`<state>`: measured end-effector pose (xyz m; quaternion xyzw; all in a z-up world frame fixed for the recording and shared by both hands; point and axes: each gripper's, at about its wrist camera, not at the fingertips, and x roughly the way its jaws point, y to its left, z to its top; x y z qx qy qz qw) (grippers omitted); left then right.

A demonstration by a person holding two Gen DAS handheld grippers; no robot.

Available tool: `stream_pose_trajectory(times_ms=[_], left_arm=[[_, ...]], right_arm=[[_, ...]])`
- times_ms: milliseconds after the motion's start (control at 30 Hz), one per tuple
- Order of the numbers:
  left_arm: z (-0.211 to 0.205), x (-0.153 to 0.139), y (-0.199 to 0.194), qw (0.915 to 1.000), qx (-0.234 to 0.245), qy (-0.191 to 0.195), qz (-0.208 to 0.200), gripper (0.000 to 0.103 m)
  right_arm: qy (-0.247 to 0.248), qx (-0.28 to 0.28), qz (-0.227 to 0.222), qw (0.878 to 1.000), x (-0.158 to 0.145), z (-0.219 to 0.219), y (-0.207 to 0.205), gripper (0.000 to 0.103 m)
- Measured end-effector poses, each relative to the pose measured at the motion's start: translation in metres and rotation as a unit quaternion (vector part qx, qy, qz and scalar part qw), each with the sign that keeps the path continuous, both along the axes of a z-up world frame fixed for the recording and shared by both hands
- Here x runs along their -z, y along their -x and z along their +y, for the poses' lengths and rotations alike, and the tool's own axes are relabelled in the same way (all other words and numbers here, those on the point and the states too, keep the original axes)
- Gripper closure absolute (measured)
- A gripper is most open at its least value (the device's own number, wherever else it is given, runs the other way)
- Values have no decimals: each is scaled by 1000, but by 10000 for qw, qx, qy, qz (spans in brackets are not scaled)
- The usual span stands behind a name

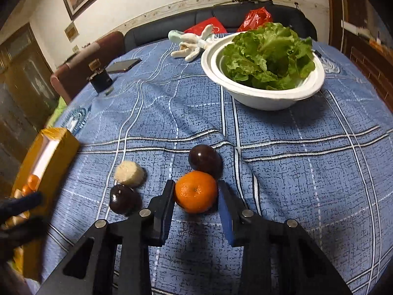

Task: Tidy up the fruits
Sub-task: 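Grasp a dark plum with the left tool while the right tool grasps a mandarin, then carry the plum and mandarin into the tray and open both tools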

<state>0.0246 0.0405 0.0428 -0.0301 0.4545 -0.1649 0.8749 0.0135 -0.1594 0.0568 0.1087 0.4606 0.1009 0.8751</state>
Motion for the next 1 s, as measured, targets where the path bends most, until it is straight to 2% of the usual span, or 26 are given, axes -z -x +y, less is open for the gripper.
stream_pose_trajectory(times_ms=[167,367,400,467,500,667,767,900,1000], left_arm=[[-28,15,-17,9997,125,-209,-100,37],[-51,33,-33,9975,268,-622,-203,37],[-53,35,-33,9971,287,-680,-206,43],[-56,42,-34,9963,328,-786,-145,66],[-56,40,-33,9960,353,-785,-239,76],[-49,31,-21,9972,329,-611,-273,78],[-34,18,-10,9987,197,-336,-315,78],[0,-6,12,9991,-89,76,-413,77],[42,-25,32,9968,-480,362,-532,77]], right_arm=[[-504,127,-143,9985,-9,-21,6,67],[-658,142,-192,9975,-13,-24,10,66],[-671,144,-192,9975,-14,-25,10,66],[-702,155,-208,9972,-14,-25,10,66],[-708,169,-216,9971,-14,-26,11,66],[-758,211,-242,9966,-15,-27,12,66],[-892,252,-359,9951,-21,-33,16,66],[-1240,152,-544,9907,-30,-37,22,66],[-1500,40,-557,9871,-31,-35,23,66]])
